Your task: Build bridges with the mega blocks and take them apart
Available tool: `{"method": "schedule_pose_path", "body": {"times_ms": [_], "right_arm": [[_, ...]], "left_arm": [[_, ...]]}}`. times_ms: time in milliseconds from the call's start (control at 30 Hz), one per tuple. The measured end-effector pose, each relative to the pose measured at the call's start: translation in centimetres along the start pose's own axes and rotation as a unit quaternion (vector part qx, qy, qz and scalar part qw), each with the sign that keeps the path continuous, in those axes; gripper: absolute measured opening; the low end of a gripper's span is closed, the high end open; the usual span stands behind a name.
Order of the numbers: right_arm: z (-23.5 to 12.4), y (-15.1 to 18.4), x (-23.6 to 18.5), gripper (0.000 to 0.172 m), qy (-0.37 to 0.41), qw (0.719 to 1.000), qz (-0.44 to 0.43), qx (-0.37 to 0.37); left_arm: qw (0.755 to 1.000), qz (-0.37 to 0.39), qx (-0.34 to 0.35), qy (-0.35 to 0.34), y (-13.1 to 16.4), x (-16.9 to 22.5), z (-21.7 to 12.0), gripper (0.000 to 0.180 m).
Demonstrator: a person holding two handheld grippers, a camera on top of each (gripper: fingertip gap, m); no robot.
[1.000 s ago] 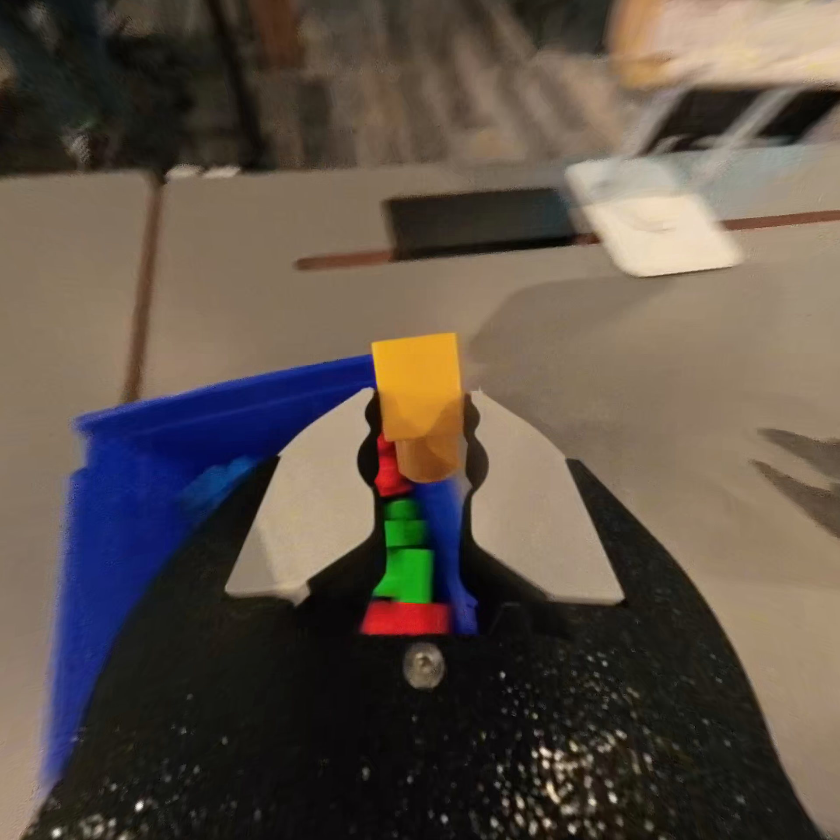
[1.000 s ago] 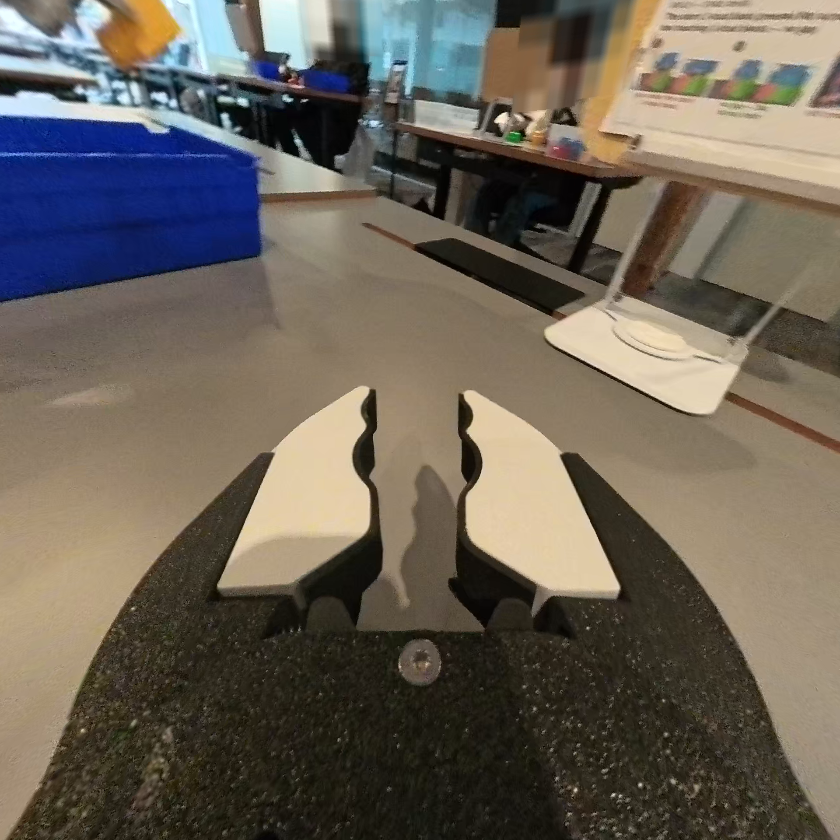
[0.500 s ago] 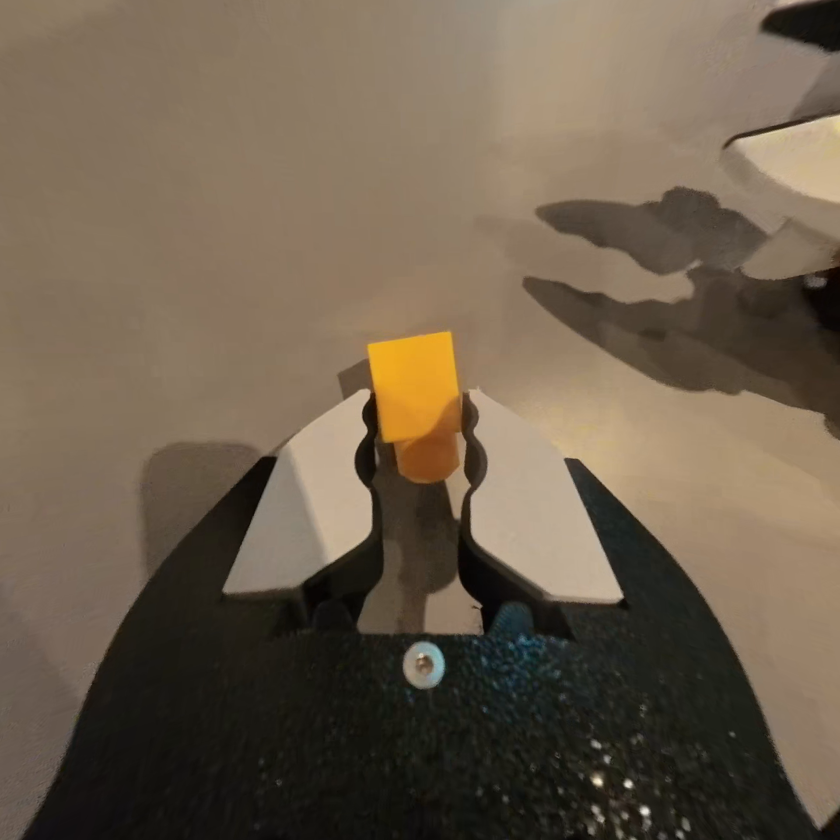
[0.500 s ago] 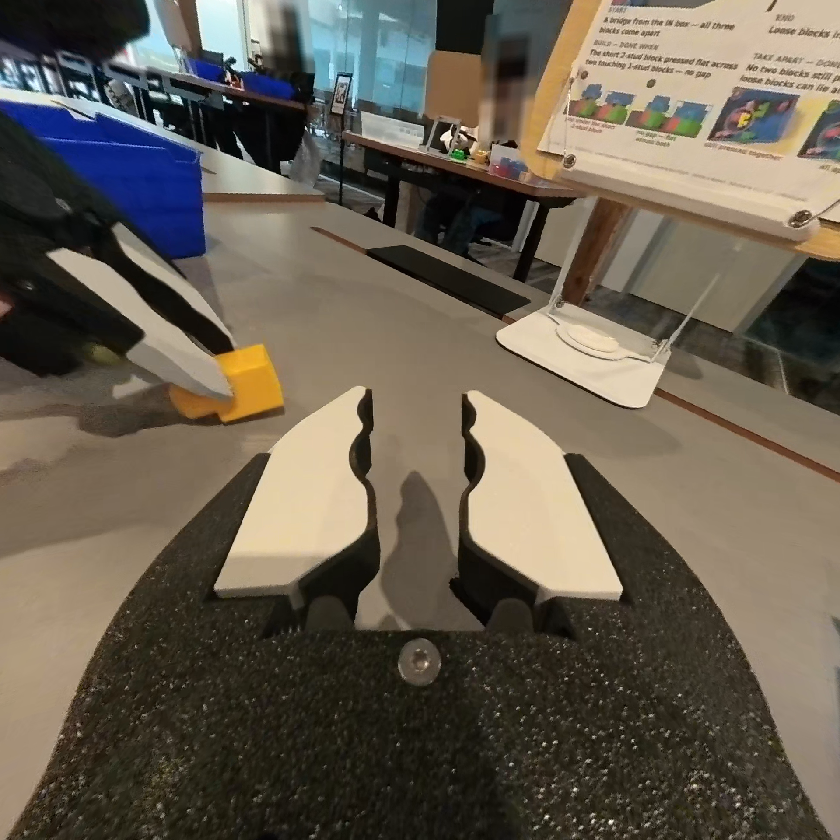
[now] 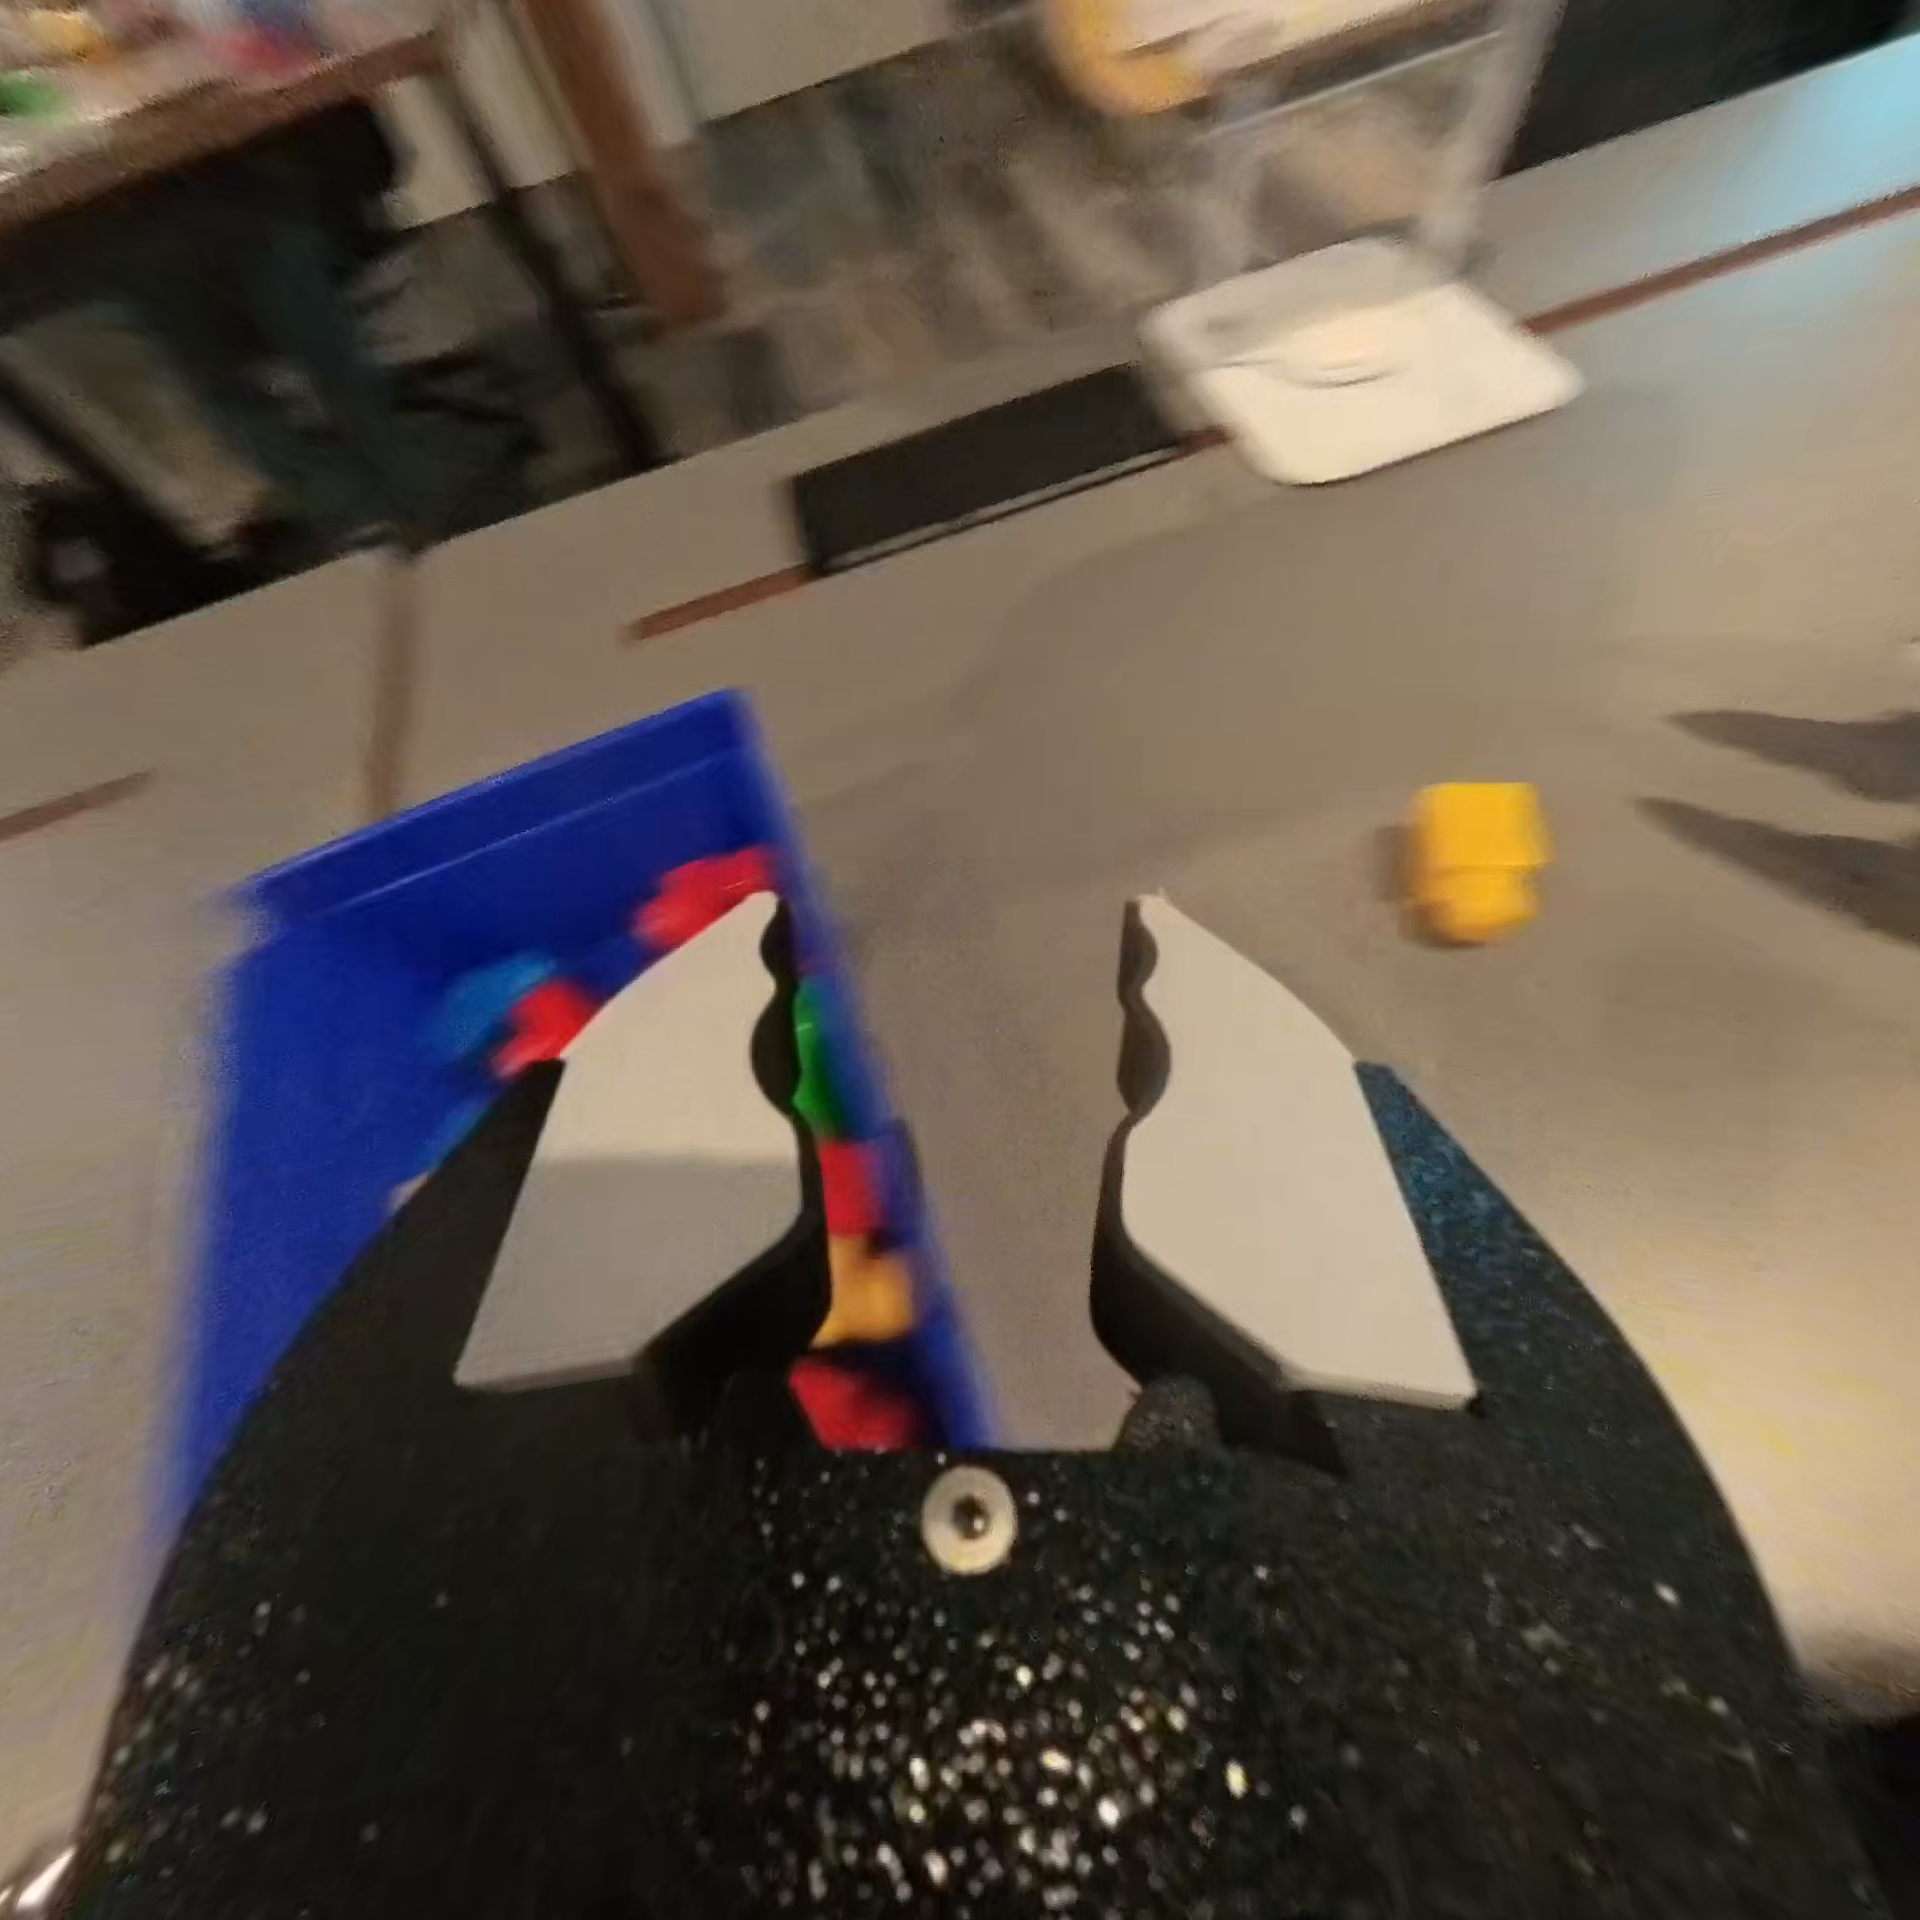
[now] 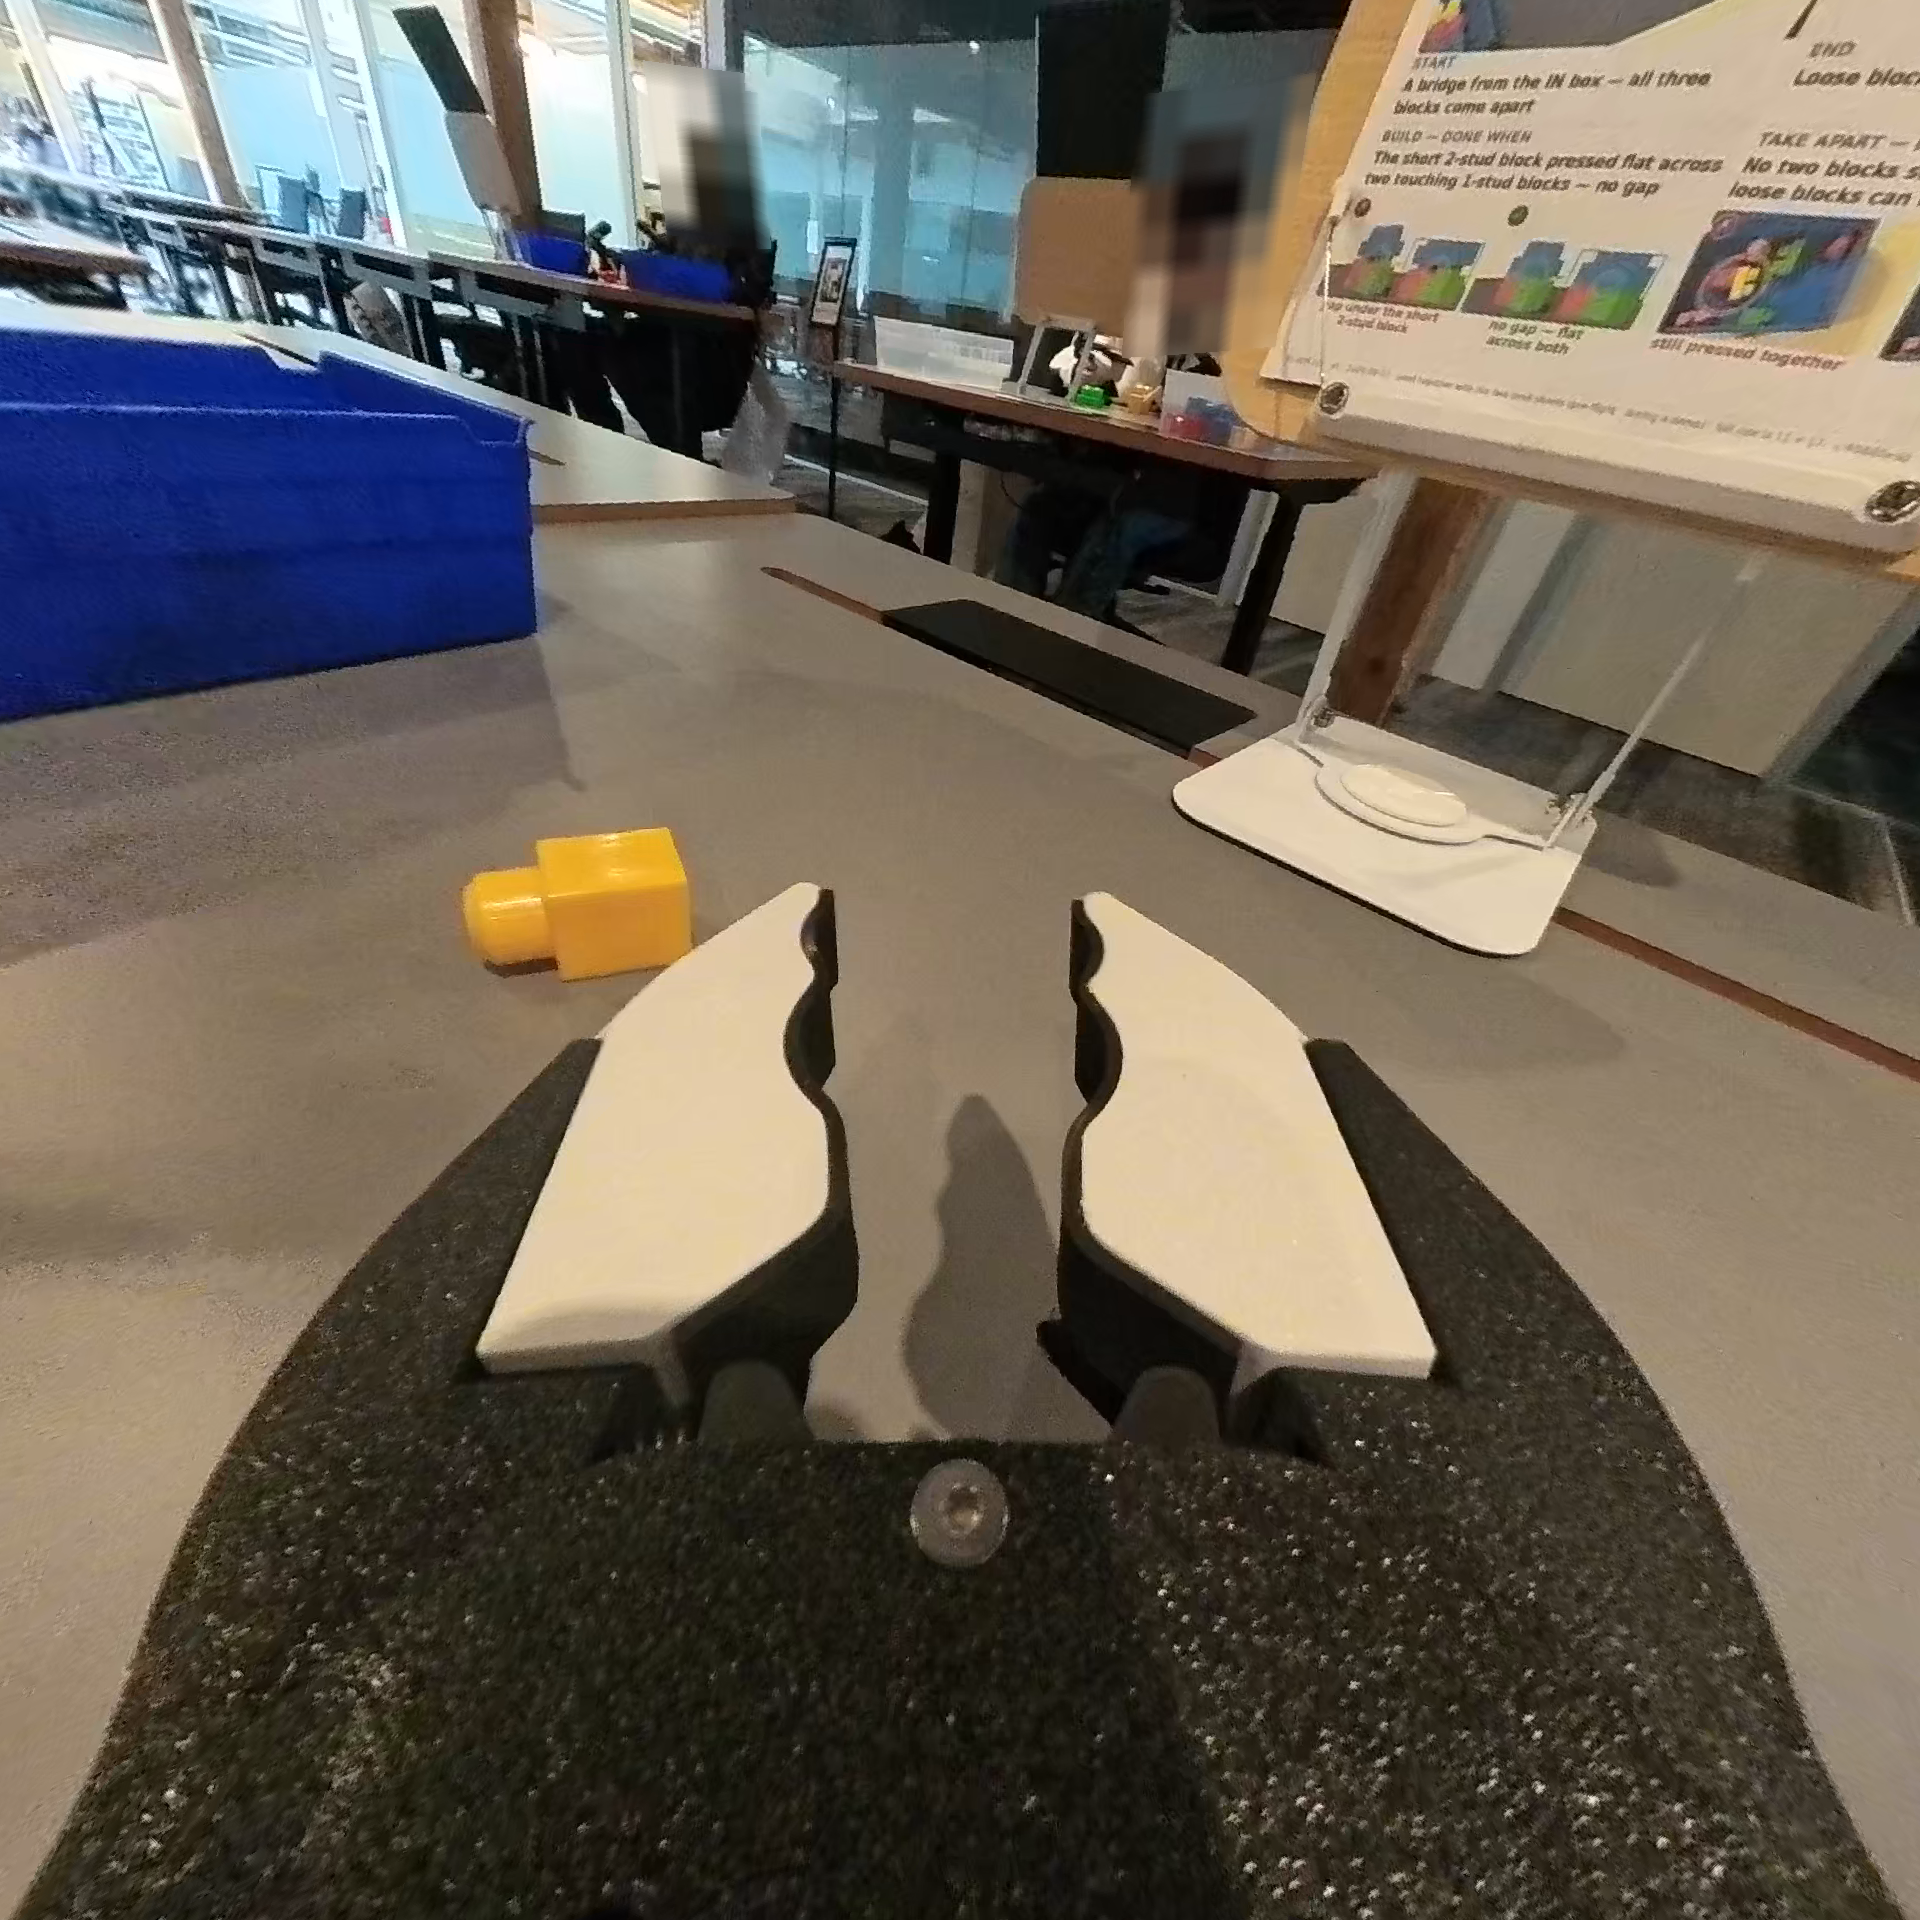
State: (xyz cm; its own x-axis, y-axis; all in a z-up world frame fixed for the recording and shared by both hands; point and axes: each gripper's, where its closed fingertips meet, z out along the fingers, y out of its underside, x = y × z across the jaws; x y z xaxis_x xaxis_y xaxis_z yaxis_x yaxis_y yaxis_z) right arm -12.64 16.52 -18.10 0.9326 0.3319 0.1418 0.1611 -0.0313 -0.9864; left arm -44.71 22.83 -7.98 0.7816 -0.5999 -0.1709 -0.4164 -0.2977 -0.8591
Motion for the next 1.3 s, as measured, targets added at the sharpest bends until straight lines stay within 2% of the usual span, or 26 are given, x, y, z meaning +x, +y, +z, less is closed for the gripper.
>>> {"method": "schedule_pose_path", "body": {"times_ms": [33, 133, 200, 267, 367, 533, 767, 967, 1100, 1200, 1300], "right_arm": [[0.0, 0.0, -0.2, 0.042, -0.005, 1.0, 0.0, 0.001], [0.2, 0.1, -0.5, 0.042, -0.008, 1.0, -0.011, -0.005], [0.3, 0.1, -0.8, 0.042, -0.013, 1.0, -0.019, -0.006], [0.3, 0.0, -1.1, 0.042, -0.021, 1.0, -0.023, -0.001], [0.4, 0.1, -1.3, 0.042, -0.025, 0.999, -0.025, -0.004], [0.4, 0.1, -1.6, 0.042, -0.03, 0.999, -0.033, -0.005], [0.4, 0.1, -1.7, 0.042, -0.034, 0.999, -0.03, -0.005], [0.5, 0.3, -2.0, 0.042, -0.039, 0.998, -0.042, -0.011], [0.5, 0.2, -2.1, 0.042, -0.043, 0.998, -0.04, -0.009], [0.5, 0.2, -2.0, 0.041, -0.045, 0.998, -0.035, -0.008], [0.5, 0.2, -2.0, 0.041, -0.045, 0.998, -0.037, -0.009]], "left_arm": [[0.999, -0.007, -0.018, -0.038, 1.0, -3.7, -1.1, 0.056], [0.988, -0.054, -0.125, -0.075, 6.9, -11.7, -2.2, 0.05], [0.979, -0.051, -0.18, -0.075, 10.6, -14.4, -1.8, 0.041], [0.982, -0.024, -0.188, -0.027, 12.7, -14.8, -0.8, 0.036], [0.979, -0.051, -0.196, 0.017, 14.4, -15.0, 0.0, 0.037], [0.958, -0.012, -0.287, 0.0, 16.7, -15.6, 0.5, 0.046], [0.936, 0.003, -0.351, -0.032, 17.6, -16.3, 1.4, 0.051], [0.902, 0.044, -0.421, -0.079, 19.1, -16.7, 1.1, 0.052], [0.883, 0.073, -0.446, -0.125, 19.9, -17.6, 1.1, 0.042], [0.888, 0.071, -0.439, -0.117, 19.3, -17.3, 1.2, 0.04], [0.912, 0.074, -0.387, -0.117, 16.7, -17.2, 1.3, 0.039]]}}
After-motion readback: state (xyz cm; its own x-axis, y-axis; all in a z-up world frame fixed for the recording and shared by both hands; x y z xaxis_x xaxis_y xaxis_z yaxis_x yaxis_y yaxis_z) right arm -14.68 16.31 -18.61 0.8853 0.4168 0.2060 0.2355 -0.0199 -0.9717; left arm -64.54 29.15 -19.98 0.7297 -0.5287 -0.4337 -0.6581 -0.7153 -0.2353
